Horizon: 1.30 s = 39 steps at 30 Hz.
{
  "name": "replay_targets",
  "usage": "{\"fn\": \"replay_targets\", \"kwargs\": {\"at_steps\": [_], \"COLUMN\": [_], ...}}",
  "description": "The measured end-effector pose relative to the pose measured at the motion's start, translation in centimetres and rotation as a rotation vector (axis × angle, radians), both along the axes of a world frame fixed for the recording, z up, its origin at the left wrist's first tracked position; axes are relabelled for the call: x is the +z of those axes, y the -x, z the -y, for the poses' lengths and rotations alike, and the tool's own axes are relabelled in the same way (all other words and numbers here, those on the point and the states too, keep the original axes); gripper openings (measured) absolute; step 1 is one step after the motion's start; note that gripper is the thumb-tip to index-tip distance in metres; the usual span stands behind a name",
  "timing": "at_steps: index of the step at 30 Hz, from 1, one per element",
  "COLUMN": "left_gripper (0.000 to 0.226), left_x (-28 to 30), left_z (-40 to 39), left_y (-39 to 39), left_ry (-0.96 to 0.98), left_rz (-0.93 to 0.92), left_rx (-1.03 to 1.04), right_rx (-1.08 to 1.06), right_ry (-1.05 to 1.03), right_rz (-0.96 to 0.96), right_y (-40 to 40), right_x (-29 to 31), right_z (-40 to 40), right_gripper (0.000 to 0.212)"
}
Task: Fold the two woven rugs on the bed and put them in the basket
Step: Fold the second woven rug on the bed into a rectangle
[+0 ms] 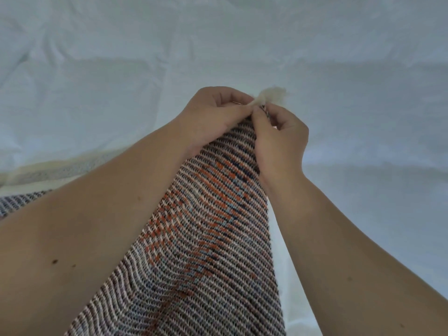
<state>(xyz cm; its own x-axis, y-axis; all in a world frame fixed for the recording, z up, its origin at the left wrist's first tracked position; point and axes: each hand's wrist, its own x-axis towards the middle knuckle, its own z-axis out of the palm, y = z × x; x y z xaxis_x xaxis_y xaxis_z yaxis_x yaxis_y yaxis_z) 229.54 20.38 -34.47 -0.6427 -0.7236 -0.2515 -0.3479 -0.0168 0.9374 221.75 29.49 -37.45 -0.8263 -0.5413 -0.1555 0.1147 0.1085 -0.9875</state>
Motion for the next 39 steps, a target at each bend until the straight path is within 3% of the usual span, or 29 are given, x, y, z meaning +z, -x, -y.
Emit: {"fn": "replay_targets", "kwargs": {"at_steps": [4,8,16,21,25,29,32,34,39], "left_gripper": [0.01,0.019,0.021,0.045,0.046,0.033,0.025,0.022,0.02], "left_x": [0.0,-0.8,2.2,-0.1,-2.6,-3.7,-4.0,-4.0,-4.2], "left_z": [0.0,0.2,2.4,3.6,4.3,4.4,4.4,4.9,4.8], "left_y": [-1.3,-2.8,2.0,-1.1,-7.5,-10.0,-9.4,-8.5,-7.5], "left_ry": [0.134,0.118,0.413,0.311,0.262,0.347,0.38,0.381,0.424], "left_rz": [0.101,0.313,0.168,0.543,0.702,0.647,0.519,0.46,0.694], "left_rx": [-0.053,-0.14,-0.141,-0.304,-0.392,-0.324,-0.167,-0.08,-0.209], "right_rx": [-0.002,0.003,-0.228,-0.174,-0.161,0.011,0.055,0.02,0.015], "right_ry": [-0.009,-0.032,-0.026,-0.154,-0.217,-0.353,-0.408,-0.372,-0.427], "right_rz": [-0.025,-0.04,-0.233,-0.248,-0.164,0.085,0.068,0.025,-0.156], "right_y": [-0.1,-0.1,1.8,2.0,1.1,-0.9,-1.8,-1.8,-1.7], "right_x": [0.3,0.2,1.8,0.8,-0.8,-2.5,-3.8,-3.8,-3.6], "right_z": [-0.3,-0.5,0.9,0.3,-0.7,-1.3,-1.8,-1.8,-1.5], "right_gripper": [0.01,0.013,0.013,0.027,0.034,0.071,0.042,0.034,0.032]}}
